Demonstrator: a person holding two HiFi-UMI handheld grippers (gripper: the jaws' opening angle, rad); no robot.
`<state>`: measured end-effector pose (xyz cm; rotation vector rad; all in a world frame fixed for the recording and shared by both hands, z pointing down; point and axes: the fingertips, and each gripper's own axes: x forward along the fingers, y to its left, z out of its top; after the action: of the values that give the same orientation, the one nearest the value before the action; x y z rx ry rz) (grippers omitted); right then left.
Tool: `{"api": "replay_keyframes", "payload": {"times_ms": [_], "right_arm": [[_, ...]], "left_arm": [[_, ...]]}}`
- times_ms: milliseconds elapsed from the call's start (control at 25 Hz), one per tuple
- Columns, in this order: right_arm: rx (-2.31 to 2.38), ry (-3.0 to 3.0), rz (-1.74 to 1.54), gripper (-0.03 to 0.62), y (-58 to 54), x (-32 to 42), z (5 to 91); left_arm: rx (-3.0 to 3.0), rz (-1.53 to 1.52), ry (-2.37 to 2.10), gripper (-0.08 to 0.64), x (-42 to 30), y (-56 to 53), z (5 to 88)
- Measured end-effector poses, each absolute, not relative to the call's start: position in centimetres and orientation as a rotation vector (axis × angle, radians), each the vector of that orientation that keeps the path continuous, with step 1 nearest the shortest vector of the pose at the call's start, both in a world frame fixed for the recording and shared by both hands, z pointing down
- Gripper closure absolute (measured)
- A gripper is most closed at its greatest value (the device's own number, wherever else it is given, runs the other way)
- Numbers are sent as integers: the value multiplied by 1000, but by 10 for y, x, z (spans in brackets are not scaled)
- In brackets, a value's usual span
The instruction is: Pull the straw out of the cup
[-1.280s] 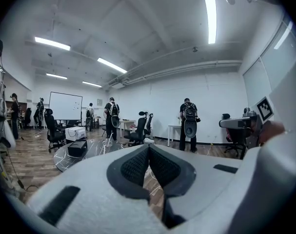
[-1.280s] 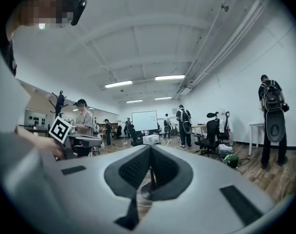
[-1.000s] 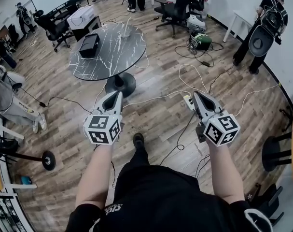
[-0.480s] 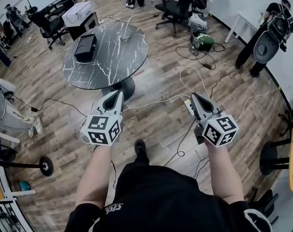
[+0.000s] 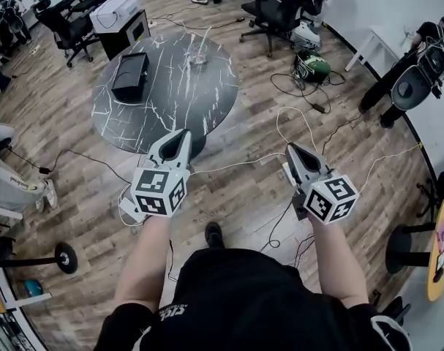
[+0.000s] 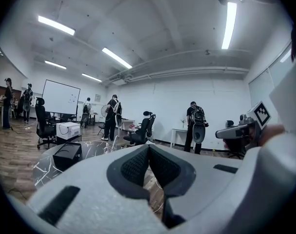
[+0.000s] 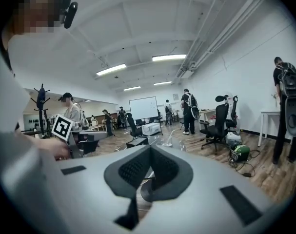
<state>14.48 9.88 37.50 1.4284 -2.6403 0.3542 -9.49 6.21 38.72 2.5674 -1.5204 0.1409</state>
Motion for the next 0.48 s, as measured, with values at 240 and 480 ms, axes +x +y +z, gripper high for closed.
{"api": "replay_keyframes", "payload": {"times_ms": [240,480], "right_arm": [[1418,-2646,350,588,61,109,368],[1398,-2666,330,588,34,93,362]], "left_arm": [[2562,105,-1531,549,-128,21,379],[2565,95,-1511,549,-133,3,382]]}}
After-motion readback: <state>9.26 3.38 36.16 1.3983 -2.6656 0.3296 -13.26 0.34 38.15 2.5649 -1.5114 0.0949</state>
